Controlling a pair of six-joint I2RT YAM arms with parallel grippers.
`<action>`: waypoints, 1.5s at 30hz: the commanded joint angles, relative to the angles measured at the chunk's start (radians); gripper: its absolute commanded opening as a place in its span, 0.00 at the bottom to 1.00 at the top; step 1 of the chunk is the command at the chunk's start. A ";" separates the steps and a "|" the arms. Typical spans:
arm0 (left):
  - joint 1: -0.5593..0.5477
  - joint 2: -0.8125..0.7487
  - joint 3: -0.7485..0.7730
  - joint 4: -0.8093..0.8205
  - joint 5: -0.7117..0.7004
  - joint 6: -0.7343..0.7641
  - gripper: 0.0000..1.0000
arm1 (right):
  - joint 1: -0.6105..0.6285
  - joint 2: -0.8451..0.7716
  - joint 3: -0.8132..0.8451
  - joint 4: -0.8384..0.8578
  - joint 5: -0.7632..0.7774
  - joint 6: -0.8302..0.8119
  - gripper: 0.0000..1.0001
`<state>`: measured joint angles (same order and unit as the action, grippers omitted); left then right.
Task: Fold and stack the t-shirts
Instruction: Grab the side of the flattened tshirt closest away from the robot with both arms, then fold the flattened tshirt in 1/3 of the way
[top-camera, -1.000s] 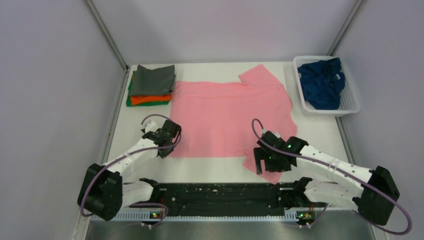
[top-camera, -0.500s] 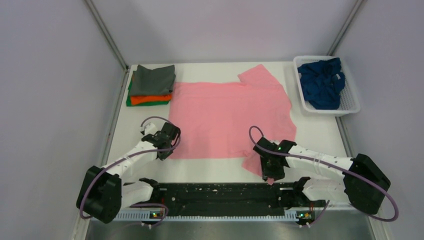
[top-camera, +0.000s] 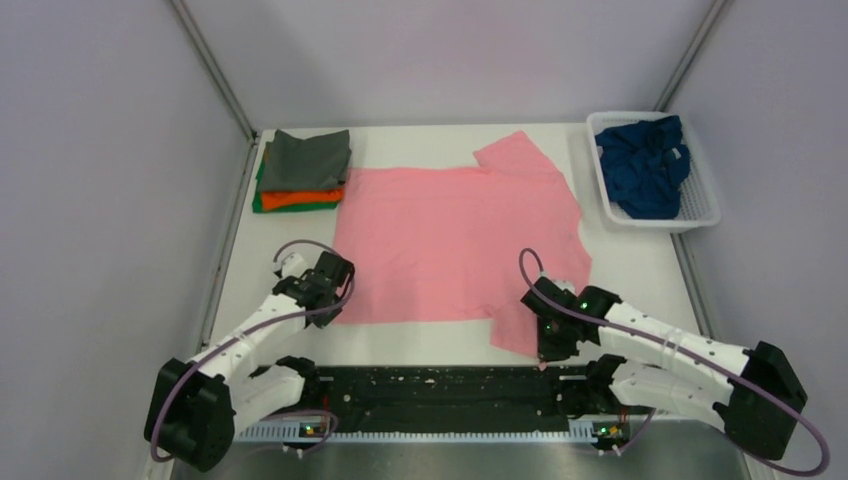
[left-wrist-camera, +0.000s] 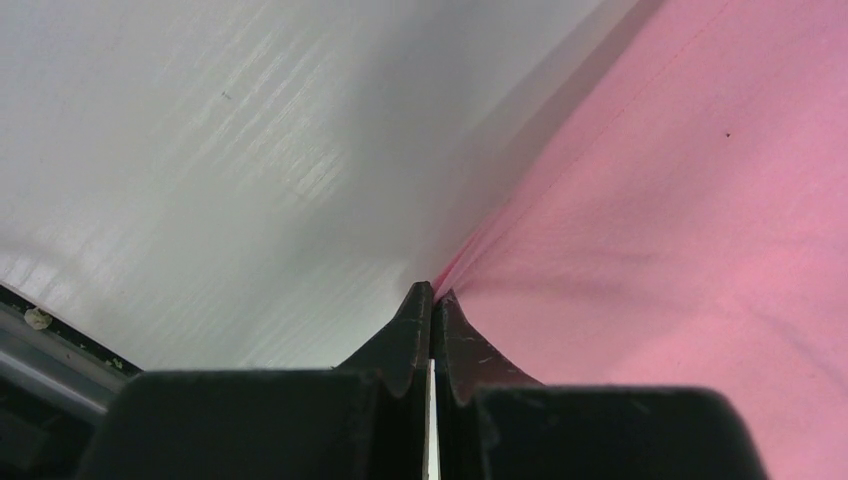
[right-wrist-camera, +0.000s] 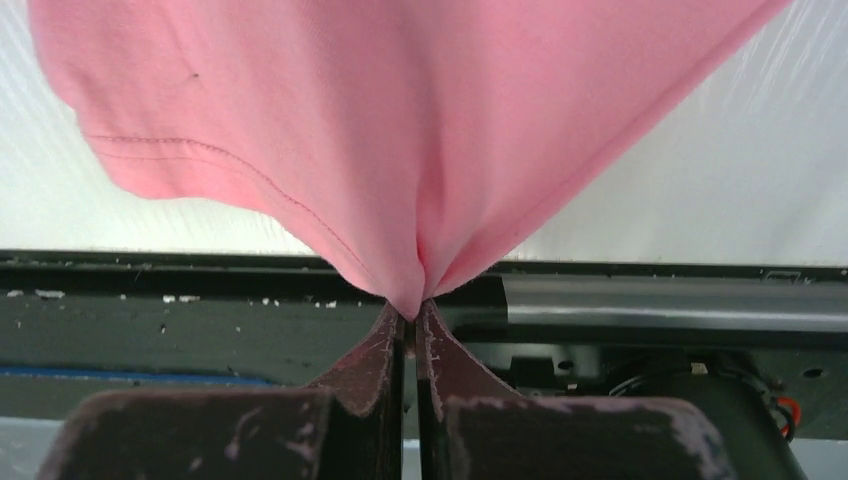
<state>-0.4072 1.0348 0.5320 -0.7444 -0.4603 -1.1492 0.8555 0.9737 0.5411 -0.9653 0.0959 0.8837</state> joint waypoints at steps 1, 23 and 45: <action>0.004 -0.055 -0.039 -0.086 0.055 -0.027 0.00 | 0.008 -0.070 0.001 -0.105 -0.068 0.040 0.00; 0.091 0.131 0.214 0.056 0.207 0.141 0.00 | -0.284 0.130 0.211 0.351 -0.090 -0.288 0.00; 0.260 0.296 0.393 0.127 0.206 0.210 0.00 | -0.577 0.329 0.414 0.567 -0.160 -0.389 0.00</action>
<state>-0.1646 1.3334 0.8764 -0.6312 -0.2050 -0.9489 0.3176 1.2968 0.8989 -0.4484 -0.0547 0.5297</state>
